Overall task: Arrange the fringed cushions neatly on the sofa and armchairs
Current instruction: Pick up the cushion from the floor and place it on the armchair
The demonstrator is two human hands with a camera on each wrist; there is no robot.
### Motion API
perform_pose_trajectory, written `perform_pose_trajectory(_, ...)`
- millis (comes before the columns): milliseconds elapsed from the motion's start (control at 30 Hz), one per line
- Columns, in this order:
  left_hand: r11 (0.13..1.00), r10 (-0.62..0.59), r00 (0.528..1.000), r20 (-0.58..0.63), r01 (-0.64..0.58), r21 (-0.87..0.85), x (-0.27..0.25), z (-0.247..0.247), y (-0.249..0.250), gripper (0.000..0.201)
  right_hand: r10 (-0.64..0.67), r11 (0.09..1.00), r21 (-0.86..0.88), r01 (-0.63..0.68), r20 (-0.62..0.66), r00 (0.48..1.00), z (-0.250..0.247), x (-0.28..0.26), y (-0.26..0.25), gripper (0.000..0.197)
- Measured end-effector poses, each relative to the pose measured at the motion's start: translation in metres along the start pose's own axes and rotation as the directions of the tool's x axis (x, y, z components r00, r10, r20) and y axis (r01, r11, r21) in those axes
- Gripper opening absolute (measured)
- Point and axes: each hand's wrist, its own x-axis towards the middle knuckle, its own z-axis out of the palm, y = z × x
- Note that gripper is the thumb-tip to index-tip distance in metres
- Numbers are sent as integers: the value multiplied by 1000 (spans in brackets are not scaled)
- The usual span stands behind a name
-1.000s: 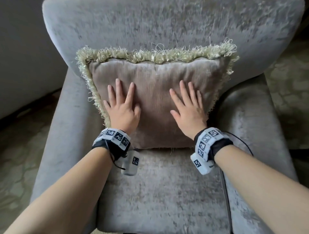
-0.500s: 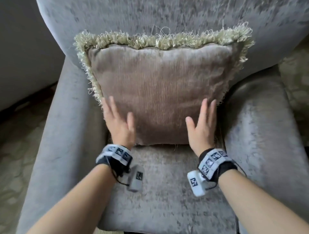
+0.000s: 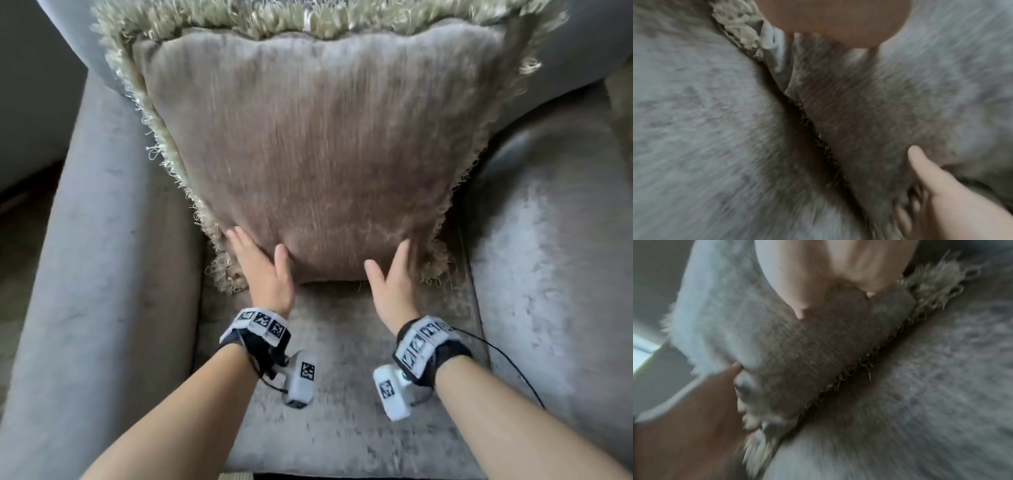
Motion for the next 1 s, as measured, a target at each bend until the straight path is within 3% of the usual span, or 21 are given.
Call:
perform_pose_trajectory(133, 983, -158, 980, 119, 145, 115, 26, 7, -18, 69, 83, 993, -93, -74, 105, 991, 5, 28, 6, 86)
perform_pose_trajectory(233, 938, -343, 938, 51, 340, 70, 36, -6, -26, 57, 293, 949, -142, -281, 74, 953, -7, 23, 21, 81)
perform_pose_trajectory(300, 898, -439, 899, -8, 439, 26, 33, -10, -24, 53, 410, 911, -73, -407, 36, 911, -8, 8, 19, 81)
perform_pose_trajectory(333, 908, -419, 906, -59, 420, 5, 31, -11, -21, 55, 359, 933, -3, -359, 19, 933, -6, 3, 15, 81)
perform_pose_trajectory(400, 970, -245, 957, -156, 243, -32, 26, -10, -11, 65, 171, 982, 84, -168, -26, 985, 0, -2, 3, 81)
perform_pose_trajectory(467, 995, -93, 991, -92, 89, -49, 19, -4, -10, 68, 84, 996, 44, -84, -5, 996, 6, 1, -7, 85)
perform_pose_trajectory(600, 986, -166, 979, 115, 169, -15, 10, -5, -37, 60, 144, 990, -30, -141, 156, 977, 8, 6, -5, 89)
perform_pose_trajectory(667, 987, -157, 975, 156, 150, 53, 6, -11, -43, 47, 153, 988, -41, -148, 200, 968, 1, 7, 1, 87)
perform_pose_trajectory(733, 976, -186, 969, 164, 162, 149, 4, -16, -42, 50, 190, 982, -54, -182, 229, 955, -7, 8, 2, 84)
perform_pose_trajectory(800, 933, -286, 936, 205, 224, 281, 7, -16, -31, 54, 254, 967, -65, -246, 251, 934, -15, 6, -2, 82)
perform_pose_trajectory(867, 843, -444, 849, 287, 286, 456, 8, -16, -16, 46, 306, 951, -58, -302, 293, 906, -24, -1, -12, 79)
perform_pose_trajectory(933, 790, -507, 782, 362, 254, 558, 6, -18, 2, 47, 284, 951, 22, -309, 334, 899, -34, -10, -23, 77)
perform_pose_trajectory(1000, 790, -500, 756, 422, 198, 581, 0, -23, 29, 57, 259, 945, 109, -308, 327, 909, -51, -21, -35, 76)
